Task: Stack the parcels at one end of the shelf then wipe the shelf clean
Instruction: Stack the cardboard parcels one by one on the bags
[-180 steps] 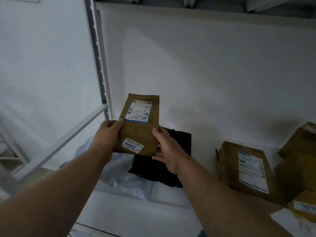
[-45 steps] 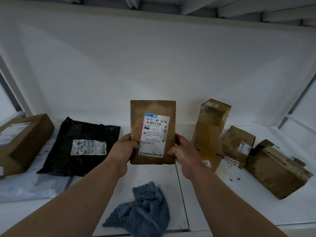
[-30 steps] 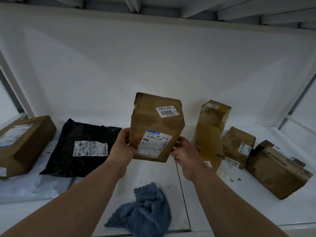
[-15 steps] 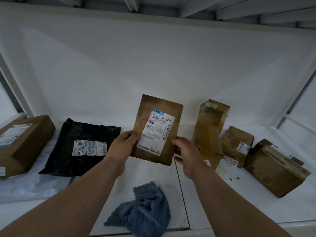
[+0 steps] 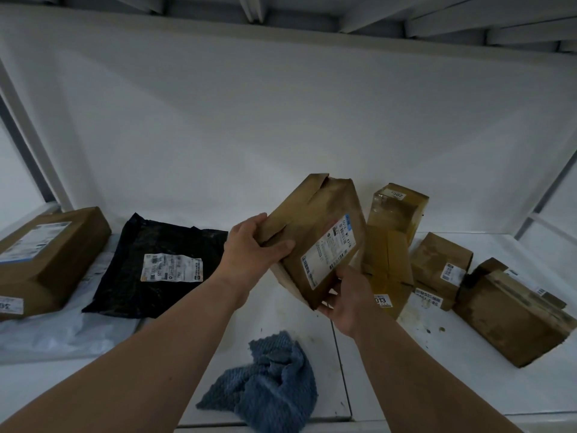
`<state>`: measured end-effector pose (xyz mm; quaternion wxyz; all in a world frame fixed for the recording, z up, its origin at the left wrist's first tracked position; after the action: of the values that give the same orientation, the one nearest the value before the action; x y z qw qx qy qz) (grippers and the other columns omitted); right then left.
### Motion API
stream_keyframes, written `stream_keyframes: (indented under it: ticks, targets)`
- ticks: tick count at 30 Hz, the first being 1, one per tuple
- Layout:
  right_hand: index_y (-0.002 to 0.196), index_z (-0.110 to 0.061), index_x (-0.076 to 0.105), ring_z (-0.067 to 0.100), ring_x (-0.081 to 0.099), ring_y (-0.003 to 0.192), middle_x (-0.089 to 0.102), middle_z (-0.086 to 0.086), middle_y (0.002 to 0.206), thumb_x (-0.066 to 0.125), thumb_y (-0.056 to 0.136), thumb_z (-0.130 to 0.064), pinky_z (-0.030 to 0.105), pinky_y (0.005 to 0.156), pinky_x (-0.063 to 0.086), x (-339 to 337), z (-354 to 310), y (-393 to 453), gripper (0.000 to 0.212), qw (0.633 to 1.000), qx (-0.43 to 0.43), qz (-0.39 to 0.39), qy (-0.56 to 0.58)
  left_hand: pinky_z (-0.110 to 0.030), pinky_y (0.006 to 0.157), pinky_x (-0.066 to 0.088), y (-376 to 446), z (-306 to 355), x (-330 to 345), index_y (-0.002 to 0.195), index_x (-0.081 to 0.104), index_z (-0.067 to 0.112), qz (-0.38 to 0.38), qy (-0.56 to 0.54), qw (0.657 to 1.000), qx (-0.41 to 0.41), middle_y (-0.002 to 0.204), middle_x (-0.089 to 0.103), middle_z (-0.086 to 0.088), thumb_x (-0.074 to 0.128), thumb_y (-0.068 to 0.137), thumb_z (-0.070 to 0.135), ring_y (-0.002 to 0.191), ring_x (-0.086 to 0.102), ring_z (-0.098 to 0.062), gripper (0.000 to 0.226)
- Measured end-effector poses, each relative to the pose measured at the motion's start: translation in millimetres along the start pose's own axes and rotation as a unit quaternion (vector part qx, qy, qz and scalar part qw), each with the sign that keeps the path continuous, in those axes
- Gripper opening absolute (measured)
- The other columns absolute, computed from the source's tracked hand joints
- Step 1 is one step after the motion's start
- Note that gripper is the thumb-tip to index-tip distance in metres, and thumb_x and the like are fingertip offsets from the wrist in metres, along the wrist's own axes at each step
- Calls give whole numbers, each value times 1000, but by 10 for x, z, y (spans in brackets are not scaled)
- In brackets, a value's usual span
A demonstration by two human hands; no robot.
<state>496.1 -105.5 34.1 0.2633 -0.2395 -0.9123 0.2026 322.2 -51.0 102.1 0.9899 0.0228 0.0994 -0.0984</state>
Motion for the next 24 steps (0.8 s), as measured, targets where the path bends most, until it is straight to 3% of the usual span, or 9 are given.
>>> stream_keyframes:
  ticks: [4, 7, 10, 12, 14, 19, 21, 24]
  targets:
    - [118, -17, 57, 33, 61, 108, 63, 12, 118, 47, 98, -22, 53, 98, 49, -12, -37, -14, 23, 1000, -3, 1, -7, -26, 90, 38, -40, 18, 37, 141, 42, 22, -24, 10, 999, -24, 136, 47, 5, 76, 76, 42, 114, 47, -12, 76]
    - [111, -22, 57, 30, 59, 109, 62, 10, 117, 51, 98, -26, 50, 97, 50, -22, -77, -44, 16, 1000, -9, 7, -26, -28, 92, 36, -65, 2, 24, 139, 46, 17, -14, 48, 997, -53, 131, 51, 2, 56, 88, 53, 109, 45, -12, 64]
    - [115, -23, 59, 28, 59, 108, 63, 7, 116, 55, 96, -38, 46, 97, 48, -29, -105, -55, 24, 999, -22, 14, -41, -40, 103, 40, -27, -42, -20, 116, 59, 19, -3, 19, 994, -103, 120, 55, -2, 39, 94, 58, 111, 50, -20, 49]
    - [113, -20, 58, 29, 59, 105, 63, 10, 114, 54, 95, -45, 45, 98, 46, -31, -121, -53, 31, 998, -26, 19, -49, -45, 104, 41, -10, -57, -50, 91, 58, 22, 15, 5, 992, -127, 105, 57, -2, 37, 97, 53, 108, 53, -24, 38]
    - [104, -18, 58, 29, 59, 105, 63, 12, 112, 47, 96, -53, 45, 101, 43, -29, -135, -51, 38, 998, -21, 17, -53, -45, 100, 43, 4, -83, -60, 78, 51, 23, 29, -7, 991, -131, 93, 54, -2, 39, 99, 43, 99, 53, -23, 32]
    - [93, -13, 62, 30, 59, 104, 67, 13, 103, 42, 94, -63, 42, 97, 43, 20, -160, -68, 55, 997, -22, 28, -64, -41, 94, 47, -4, -150, -49, 86, 56, 22, 19, -45, 990, -131, 89, 56, -1, 43, 100, 31, 90, 54, -21, 21]
    - [93, -12, 63, 30, 59, 104, 67, 13, 104, 43, 94, -61, 40, 91, 43, 41, -170, -79, 53, 996, -24, 29, -78, -41, 95, 48, 14, -178, -62, 86, 57, 23, 20, -60, 989, -135, 90, 56, 0, 43, 101, 33, 92, 54, -22, 22]
    - [97, -13, 66, 28, 60, 101, 66, 11, 97, 45, 97, -52, 39, 88, 45, 50, -182, -74, 44, 995, -38, 26, -87, -42, 98, 49, 34, -229, -95, 104, 58, 22, 21, -84, 985, -150, 95, 58, 2, 44, 100, 38, 96, 58, -23, 22]
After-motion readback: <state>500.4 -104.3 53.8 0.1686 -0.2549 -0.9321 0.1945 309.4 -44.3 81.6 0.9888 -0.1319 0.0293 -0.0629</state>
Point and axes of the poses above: each hand's wrist, its own y-axis towards the middle knuckle, its own x-axis out of the palm, z = x × y, the point moved 2 cm from there along y, towards the middle knuckle
